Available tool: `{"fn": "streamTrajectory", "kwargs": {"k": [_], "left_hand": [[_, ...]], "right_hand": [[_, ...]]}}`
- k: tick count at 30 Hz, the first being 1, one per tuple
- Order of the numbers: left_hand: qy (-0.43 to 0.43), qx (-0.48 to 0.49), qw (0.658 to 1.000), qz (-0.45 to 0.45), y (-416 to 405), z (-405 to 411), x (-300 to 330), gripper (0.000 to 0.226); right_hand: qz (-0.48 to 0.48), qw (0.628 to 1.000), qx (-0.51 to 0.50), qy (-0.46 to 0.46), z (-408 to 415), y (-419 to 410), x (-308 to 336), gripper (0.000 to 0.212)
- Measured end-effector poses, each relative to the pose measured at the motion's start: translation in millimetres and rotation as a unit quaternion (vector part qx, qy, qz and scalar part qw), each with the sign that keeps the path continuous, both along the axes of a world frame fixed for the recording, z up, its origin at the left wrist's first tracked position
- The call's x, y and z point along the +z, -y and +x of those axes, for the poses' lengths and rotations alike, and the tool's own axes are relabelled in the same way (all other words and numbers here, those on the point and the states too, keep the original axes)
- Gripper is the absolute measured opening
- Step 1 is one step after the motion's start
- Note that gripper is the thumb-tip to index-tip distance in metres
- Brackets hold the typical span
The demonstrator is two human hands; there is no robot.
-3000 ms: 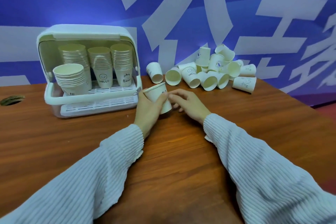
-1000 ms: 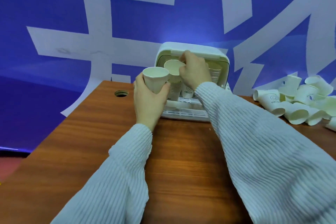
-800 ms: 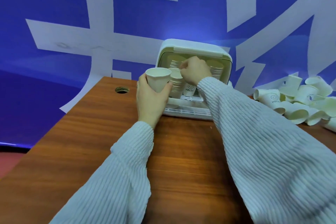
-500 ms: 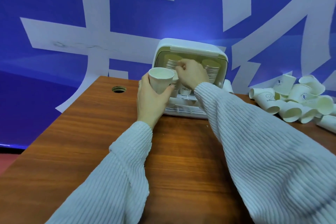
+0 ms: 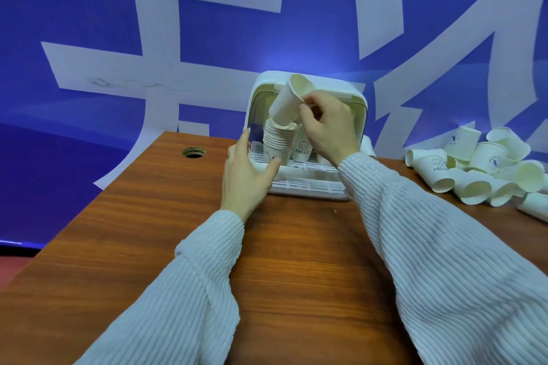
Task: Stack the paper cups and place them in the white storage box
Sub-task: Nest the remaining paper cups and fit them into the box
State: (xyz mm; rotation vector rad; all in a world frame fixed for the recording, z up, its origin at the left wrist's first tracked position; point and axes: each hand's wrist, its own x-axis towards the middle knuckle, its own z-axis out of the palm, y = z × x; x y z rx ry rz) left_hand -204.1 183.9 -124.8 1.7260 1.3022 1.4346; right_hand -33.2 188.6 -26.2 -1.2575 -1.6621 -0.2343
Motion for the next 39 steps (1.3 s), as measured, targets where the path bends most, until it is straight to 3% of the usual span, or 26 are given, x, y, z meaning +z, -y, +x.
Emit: {"fn": "streamTrajectory", "kwargs": {"k": [8, 13, 17, 20, 22, 24, 26, 29, 31, 33, 36, 39], "left_hand": [[-0.054, 0.017, 0.998, 0.026, -0.9, 4.7, -5.5, 0.084], [-0.069, 0.018, 0.997, 0.036, 0.4, 5.1, -6.2, 0.08], [-0.069, 0.017, 0.997, 0.039, 1.8, 6.1, -7.2, 0.077], [-0.087, 0.02, 0.995, 0.039, 1.9, 6.9, -8.8, 0.075], [-0.091, 0.019, 0.995, 0.043, 2.7, 7.2, -9.2, 0.073], [-0.092, 0.02, 0.995, 0.045, 2.7, 8.0, -8.6, 0.071], [-0.091, 0.022, 0.995, 0.041, 4.6, 10.5, -7.1, 0.069], [-0.086, 0.046, 0.994, 0.052, 12.7, 19.8, -1.6, 0.061], [-0.105, 0.082, 0.983, 0.13, 23.0, 28.6, 5.6, 0.051], [-0.06, 0.035, 0.983, 0.168, 38.4, 44.6, 13.2, 0.035], [0.044, -0.123, 0.99, 0.056, 63.4, 74.2, 7.4, 0.02], [0.045, -0.176, 0.983, -0.023, 67.1, 94.5, -15.6, 0.018]], "right_hand": [[-0.057, 0.99, -0.012, 0.128, 7.5, -12.9, -11.1, 0.018], [-0.158, 0.955, -0.035, 0.249, -1.6, -18.4, -14.9, 0.028], [-0.228, 0.931, -0.053, 0.279, -5.7, -23.4, -18.5, 0.036], [-0.299, 0.917, -0.008, 0.265, -7.1, -22.1, -7.3, 0.04], [-0.271, 0.93, -0.007, 0.247, -4.9, -12.8, -6.4, 0.041], [-0.143, 0.977, -0.033, 0.152, 5.4, 1.4, -11.3, 0.039], [-0.026, 0.998, -0.052, 0.006, 27.9, 13.0, -19.4, 0.028], [0.008, 0.979, -0.14, -0.148, 76.3, 20.4, -33.5, 0.02], [-0.021, 0.959, -0.202, -0.197, 108.7, 19.7, -45.5, 0.02], [-0.078, 0.944, -0.245, -0.207, 137.8, 13.3, -61.8, 0.024], [-0.192, 0.937, -0.251, -0.15, 162.0, 0.1, -91.5, 0.04], [-0.28, 0.927, -0.247, -0.044, 170.8, -9.7, -119.3, 0.053]]}}
